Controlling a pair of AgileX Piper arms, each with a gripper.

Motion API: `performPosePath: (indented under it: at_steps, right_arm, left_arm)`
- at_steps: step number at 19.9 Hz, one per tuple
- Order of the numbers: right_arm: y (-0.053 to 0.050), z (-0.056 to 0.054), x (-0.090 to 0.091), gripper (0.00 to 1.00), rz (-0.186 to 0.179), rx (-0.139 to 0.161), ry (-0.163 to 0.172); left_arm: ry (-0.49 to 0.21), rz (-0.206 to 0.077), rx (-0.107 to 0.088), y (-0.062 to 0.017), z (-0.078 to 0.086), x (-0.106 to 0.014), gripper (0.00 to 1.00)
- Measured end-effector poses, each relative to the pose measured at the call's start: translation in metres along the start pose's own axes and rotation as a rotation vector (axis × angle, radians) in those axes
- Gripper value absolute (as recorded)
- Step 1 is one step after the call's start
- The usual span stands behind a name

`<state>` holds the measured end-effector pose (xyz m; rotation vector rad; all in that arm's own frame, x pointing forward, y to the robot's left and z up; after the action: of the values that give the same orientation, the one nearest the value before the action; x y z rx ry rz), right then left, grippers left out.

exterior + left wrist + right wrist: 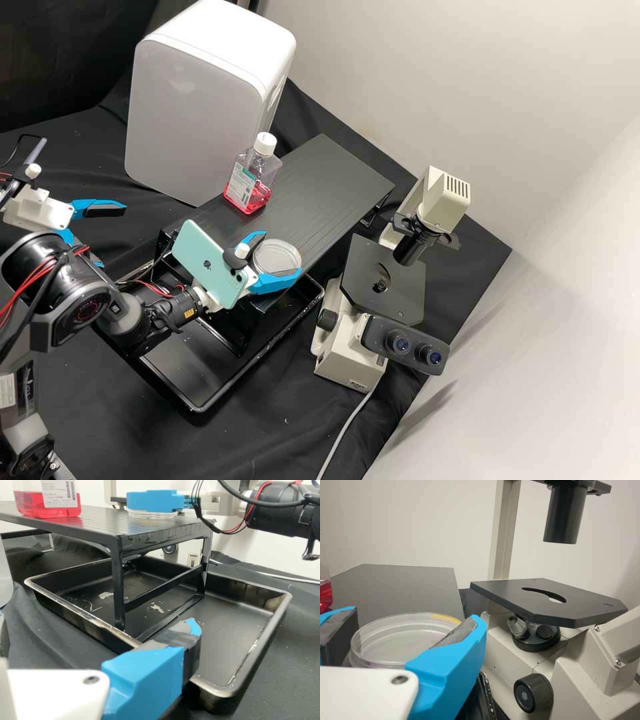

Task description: Remove the lid from the petri dish

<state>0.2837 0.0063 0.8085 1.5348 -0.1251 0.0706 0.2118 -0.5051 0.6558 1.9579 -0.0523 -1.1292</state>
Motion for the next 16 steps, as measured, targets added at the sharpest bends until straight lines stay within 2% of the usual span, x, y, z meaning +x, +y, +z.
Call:
performPosePath:
  at_steps: [7, 16]
  right_arm:
    - [0.001, -0.001, -0.001, 0.0, 0.002, -0.005, 0.002]
    - [0.016, -0.013, -0.009, 0.0, 0.04, 0.003, 0.038]
  left_arm:
    - [0.002, 0.001, -0.001, 0.0, 0.0, 0.0, 1.0]
    - [0.002, 0.001, -0.001, 0.0, 0.0, 0.0, 1.0]
